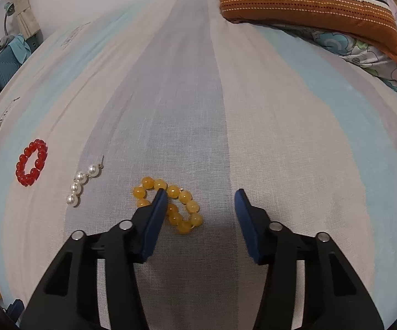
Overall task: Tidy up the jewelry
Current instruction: 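Grasp the multicolour glass bead bracelet with the left tool while the right grasps the yellow one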
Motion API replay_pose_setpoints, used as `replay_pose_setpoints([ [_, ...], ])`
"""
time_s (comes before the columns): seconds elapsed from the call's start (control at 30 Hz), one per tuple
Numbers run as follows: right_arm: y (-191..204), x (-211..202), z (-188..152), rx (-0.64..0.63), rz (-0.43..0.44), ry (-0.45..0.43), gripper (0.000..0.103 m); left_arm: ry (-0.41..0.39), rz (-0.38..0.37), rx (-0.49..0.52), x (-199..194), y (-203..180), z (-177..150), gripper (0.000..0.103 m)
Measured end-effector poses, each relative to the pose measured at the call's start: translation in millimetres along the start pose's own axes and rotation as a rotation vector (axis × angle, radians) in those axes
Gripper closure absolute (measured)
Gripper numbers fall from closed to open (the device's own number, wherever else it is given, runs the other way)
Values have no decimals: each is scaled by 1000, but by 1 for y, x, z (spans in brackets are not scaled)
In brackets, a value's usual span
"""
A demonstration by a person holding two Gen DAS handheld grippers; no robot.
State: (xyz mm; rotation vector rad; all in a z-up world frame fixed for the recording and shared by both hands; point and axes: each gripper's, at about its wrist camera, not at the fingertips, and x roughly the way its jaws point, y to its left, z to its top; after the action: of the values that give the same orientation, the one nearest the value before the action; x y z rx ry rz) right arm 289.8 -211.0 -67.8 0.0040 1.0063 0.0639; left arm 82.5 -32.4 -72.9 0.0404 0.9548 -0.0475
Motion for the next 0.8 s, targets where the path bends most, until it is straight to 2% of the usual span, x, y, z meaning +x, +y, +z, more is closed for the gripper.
replay_pose_setpoints([
  [0.27,7,0,-3,-21,11,3,77,10,25,9,-4,0,-1,57],
  [0.5,13,-1,-6,-40,18,3,90,13,45,13,-8,3,0,93],
  [0.57,14,-3,-6,-40,19,-2,94,8,31,-2,-11,8,1,93],
  [0.8,11,-19,-4,-21,31,-29,94,-18,2,-30,-24,14,7,94],
])
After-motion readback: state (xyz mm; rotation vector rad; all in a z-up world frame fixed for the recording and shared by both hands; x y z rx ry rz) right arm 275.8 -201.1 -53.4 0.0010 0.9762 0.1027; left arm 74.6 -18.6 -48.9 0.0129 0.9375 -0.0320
